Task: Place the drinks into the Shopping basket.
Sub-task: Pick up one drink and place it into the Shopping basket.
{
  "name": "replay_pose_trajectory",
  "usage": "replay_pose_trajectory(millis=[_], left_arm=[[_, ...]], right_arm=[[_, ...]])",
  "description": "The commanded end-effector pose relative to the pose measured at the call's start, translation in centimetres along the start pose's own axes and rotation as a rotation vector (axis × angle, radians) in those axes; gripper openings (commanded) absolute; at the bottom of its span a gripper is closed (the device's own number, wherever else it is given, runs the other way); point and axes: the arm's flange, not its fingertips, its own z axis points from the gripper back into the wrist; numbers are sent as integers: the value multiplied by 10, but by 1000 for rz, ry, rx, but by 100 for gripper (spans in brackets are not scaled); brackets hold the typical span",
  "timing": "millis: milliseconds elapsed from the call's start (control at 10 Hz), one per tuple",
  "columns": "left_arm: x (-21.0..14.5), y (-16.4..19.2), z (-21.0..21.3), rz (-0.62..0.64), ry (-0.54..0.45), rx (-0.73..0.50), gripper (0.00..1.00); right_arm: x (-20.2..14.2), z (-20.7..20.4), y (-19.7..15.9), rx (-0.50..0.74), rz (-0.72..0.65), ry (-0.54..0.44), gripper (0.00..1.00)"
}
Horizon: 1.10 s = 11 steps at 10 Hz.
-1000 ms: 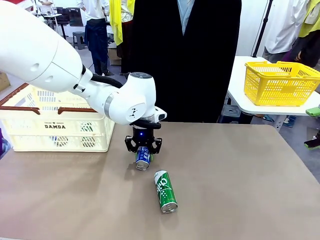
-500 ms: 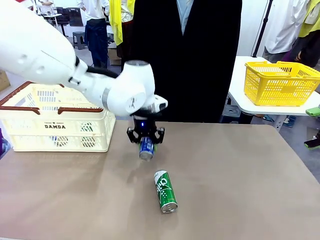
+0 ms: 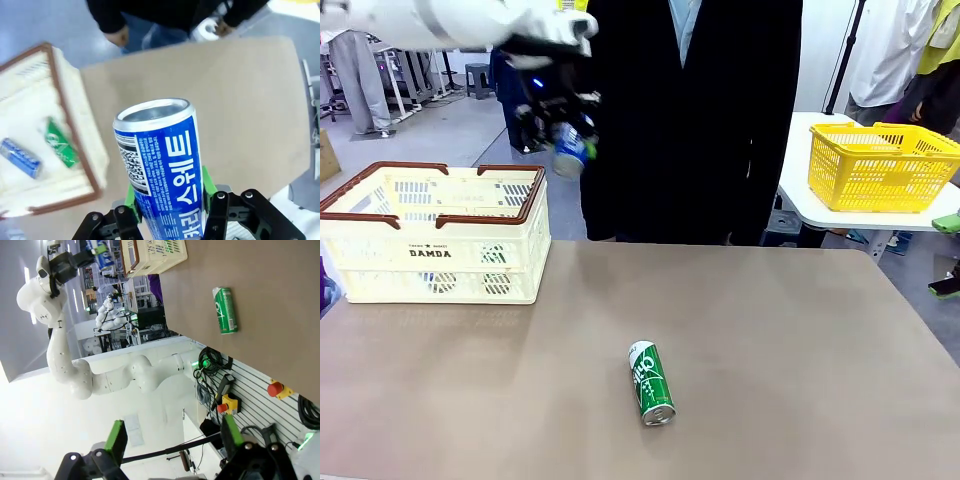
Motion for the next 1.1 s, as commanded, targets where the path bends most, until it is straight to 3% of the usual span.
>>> replay_pose_trajectory(millis=[0,100,300,500,600,1000], left_arm=[[21,73,4,59,-58,20,0],[30,120,11,77,-96,12,0],[36,184,-16,78,-35,28,0],[31,201,-35,57,22,52,0],[38,212,-20,101,-18,65,0],[38,216,-33,89,3,64,0]], right_arm=[[0,1,6,15,-12,-1,100],[0,1,6,15,-12,-1,100],[0,1,6,15,-12,-1,100],[0,1,6,15,-12,-1,100],[0,1,6,15,-12,-1,100],[0,1,6,15,-12,-1,100]])
